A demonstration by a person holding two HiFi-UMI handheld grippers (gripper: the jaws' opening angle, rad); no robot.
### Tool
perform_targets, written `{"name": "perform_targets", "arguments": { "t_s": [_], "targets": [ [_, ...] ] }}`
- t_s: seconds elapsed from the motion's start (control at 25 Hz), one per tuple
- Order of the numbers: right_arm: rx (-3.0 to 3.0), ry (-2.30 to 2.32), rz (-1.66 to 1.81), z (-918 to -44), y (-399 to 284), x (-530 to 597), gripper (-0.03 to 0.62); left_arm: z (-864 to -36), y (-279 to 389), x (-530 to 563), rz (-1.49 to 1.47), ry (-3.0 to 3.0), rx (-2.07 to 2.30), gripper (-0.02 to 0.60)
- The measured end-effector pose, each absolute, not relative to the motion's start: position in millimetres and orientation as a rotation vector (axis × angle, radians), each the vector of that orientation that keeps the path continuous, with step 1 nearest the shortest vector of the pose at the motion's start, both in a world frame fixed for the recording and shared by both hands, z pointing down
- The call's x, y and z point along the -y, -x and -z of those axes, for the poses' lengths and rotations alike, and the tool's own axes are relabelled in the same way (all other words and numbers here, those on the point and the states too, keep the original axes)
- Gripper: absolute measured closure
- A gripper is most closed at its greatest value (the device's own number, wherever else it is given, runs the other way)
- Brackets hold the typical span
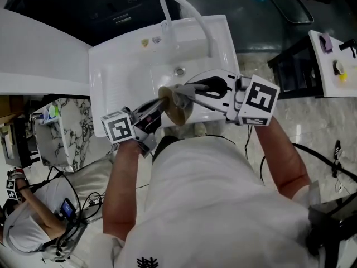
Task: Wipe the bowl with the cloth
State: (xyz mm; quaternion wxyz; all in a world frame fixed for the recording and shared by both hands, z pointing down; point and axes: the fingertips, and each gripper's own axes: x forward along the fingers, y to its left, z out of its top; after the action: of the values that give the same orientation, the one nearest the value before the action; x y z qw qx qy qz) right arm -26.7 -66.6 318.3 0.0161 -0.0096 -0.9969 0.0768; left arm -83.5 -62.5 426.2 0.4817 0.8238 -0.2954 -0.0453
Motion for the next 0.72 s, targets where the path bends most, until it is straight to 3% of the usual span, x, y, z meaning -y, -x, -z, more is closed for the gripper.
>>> {"name": "perform_targets", "arguments": {
  "t_s": [0.44, 0.72],
  "targets": [
    [3.214, 0.271, -0.550, -289.0, 30.0, 57.6, 0.551, -361.6, 49.0, 27.3, 0.302, -2.214, 0.248, 0.564],
    [3.161, 0.248, -0.619, -309.5, 39.7, 56.7, 0.551, -344.3, 48.0, 24.7, 0.344, -2.264, 0.211, 0.563]
  ]
}}
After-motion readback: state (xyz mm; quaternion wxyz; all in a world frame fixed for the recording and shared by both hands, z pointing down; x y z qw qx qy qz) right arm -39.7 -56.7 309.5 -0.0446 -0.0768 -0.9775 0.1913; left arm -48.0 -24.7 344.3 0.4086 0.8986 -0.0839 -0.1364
